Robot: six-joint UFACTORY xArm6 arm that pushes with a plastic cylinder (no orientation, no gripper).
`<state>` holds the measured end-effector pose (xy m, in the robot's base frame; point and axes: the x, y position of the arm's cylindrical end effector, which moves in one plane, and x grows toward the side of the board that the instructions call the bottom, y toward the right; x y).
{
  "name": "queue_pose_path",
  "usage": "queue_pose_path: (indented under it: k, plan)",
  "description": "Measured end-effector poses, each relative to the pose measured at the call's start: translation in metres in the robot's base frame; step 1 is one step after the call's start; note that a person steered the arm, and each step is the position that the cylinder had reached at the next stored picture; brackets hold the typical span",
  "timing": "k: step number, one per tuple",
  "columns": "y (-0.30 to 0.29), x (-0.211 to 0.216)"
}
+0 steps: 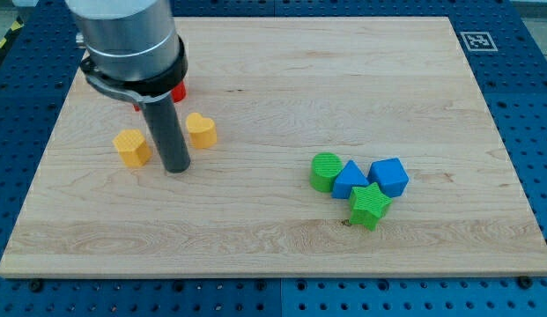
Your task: Place the yellow heart diagonally to the green circle
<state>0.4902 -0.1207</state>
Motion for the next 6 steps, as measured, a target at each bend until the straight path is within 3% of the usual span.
queue_pose_path:
  k: [3,6]
  plan:
    - [0.024,-0.017]
    - [0.024,-0.067]
